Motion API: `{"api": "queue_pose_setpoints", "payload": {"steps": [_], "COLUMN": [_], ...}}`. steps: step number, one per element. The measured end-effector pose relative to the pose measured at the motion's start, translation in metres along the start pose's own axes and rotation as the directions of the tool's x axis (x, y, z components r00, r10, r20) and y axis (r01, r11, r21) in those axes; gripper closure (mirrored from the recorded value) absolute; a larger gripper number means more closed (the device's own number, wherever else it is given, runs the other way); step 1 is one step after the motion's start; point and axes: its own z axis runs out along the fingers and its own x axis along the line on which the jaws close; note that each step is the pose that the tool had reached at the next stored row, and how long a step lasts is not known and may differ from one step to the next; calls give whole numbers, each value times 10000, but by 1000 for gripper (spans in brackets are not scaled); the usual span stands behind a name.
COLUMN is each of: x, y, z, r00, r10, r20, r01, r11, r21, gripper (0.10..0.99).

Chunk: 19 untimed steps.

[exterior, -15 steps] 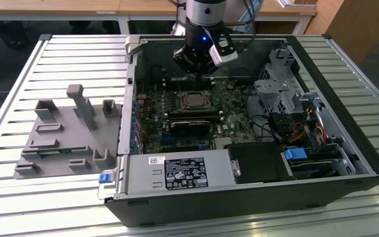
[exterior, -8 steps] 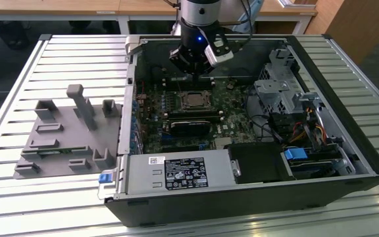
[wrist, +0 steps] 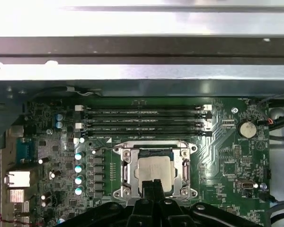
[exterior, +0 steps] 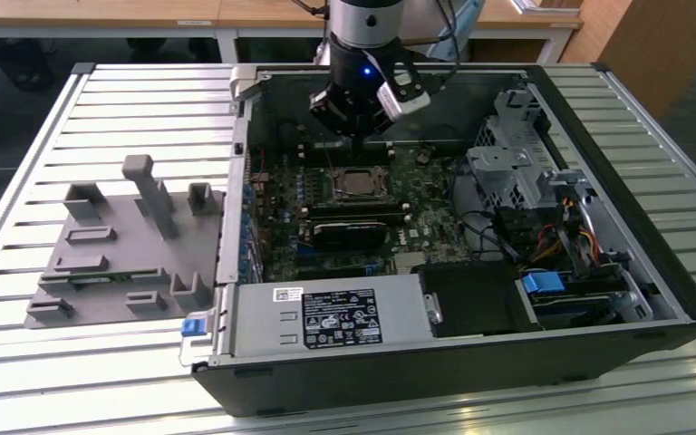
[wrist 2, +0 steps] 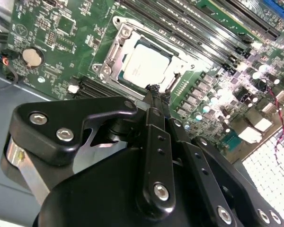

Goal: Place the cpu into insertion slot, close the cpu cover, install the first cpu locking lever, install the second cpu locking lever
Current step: 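Install the first cpu locking lever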

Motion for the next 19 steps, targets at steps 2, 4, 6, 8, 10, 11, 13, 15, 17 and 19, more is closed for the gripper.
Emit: {"api": "queue_pose_setpoints", "payload": {"steps": [2,4,6,8,10,11,13,15,17,19], "x": [29,74,125,182,236,262,310,345,383,421], "y": [-1,-2,-3,-4,-6,-6,-4,1,7,16], "z": [-1,-2,-2,-3,-2,-1,0,2,2,4], "r00": [10000,10000,10000,10000,10000,10000,10000,10000,10000,10000], "r10": [-15,-15,-16,-16,-15,-16,-16,-15,-16,-15], "r20": [1,11,22,29,33,34,36,37,35,35], "r01": [15,15,16,16,15,16,16,15,16,15], "r11": [10000,10000,10000,10000,10000,10000,10000,10000,10000,10000], "r21": [2,0,0,0,0,0,-1,-2,0,1], "gripper": [980,980,980,980,980,980,980,980,980,980]}}
